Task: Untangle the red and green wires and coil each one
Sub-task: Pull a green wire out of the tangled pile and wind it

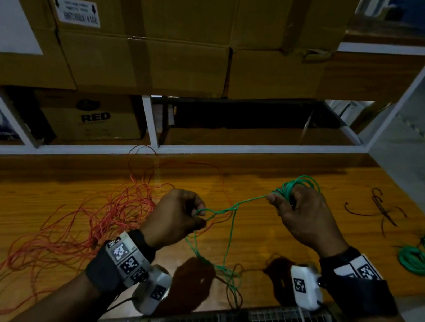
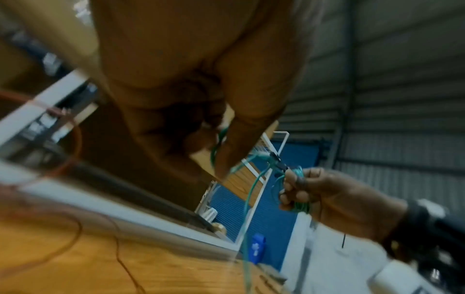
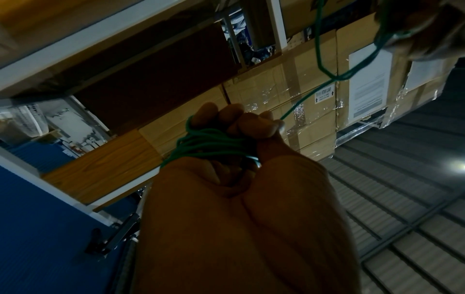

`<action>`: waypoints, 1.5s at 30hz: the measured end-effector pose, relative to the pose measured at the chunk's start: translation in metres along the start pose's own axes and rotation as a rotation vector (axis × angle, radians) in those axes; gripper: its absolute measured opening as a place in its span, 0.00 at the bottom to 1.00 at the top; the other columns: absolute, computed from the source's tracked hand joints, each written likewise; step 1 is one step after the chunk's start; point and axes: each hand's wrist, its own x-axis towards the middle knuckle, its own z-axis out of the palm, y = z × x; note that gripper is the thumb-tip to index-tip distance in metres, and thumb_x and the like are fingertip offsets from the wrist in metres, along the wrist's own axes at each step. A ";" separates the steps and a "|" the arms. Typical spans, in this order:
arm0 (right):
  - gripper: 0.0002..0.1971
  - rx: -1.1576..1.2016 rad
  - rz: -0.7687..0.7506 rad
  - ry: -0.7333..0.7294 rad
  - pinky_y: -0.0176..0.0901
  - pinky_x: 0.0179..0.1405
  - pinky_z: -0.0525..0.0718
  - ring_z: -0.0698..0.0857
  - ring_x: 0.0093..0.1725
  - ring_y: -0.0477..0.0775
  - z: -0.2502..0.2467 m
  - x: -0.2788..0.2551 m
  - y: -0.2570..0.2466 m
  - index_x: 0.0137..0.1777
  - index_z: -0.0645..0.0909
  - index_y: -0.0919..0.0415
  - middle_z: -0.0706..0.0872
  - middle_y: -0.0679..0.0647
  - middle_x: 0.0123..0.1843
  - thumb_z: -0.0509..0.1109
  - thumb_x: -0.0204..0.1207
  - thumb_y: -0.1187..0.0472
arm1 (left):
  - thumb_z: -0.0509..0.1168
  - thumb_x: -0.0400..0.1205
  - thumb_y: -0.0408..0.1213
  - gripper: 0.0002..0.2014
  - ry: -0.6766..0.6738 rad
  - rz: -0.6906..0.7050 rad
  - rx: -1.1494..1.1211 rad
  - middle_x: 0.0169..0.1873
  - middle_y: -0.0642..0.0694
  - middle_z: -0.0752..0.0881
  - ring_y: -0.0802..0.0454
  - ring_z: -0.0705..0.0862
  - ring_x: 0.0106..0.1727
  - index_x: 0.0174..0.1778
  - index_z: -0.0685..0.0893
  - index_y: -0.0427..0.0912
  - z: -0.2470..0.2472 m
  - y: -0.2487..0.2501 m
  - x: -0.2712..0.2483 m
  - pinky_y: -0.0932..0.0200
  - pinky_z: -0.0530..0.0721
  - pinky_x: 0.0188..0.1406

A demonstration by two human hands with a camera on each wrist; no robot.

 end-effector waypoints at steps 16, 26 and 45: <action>0.33 0.070 0.056 0.026 0.64 0.28 0.80 0.79 0.29 0.69 0.006 -0.002 0.006 0.36 0.78 0.71 0.80 0.70 0.31 0.67 0.78 0.35 | 0.68 0.83 0.28 0.07 -0.406 -0.205 -0.659 0.44 0.32 0.89 0.41 0.87 0.36 0.48 0.88 0.26 -0.011 0.015 -0.026 0.28 0.90 0.53; 0.29 0.045 0.037 0.034 0.62 0.28 0.77 0.80 0.30 0.66 0.003 0.000 0.003 0.36 0.78 0.70 0.80 0.69 0.32 0.70 0.81 0.41 | 0.63 0.88 0.42 0.22 -0.206 -0.522 -1.079 0.36 0.34 0.79 0.41 0.81 0.36 0.39 0.86 0.25 -0.009 0.007 -0.022 0.37 0.87 0.63; 0.19 0.132 0.020 -0.179 0.55 0.27 0.77 0.80 0.27 0.49 -0.007 -0.013 0.007 0.36 0.85 0.60 0.85 0.56 0.32 0.72 0.81 0.45 | 0.81 0.76 0.35 0.19 0.106 -0.057 0.193 0.26 0.51 0.80 0.59 0.79 0.25 0.56 0.82 0.55 -0.024 0.010 0.004 0.54 0.81 0.29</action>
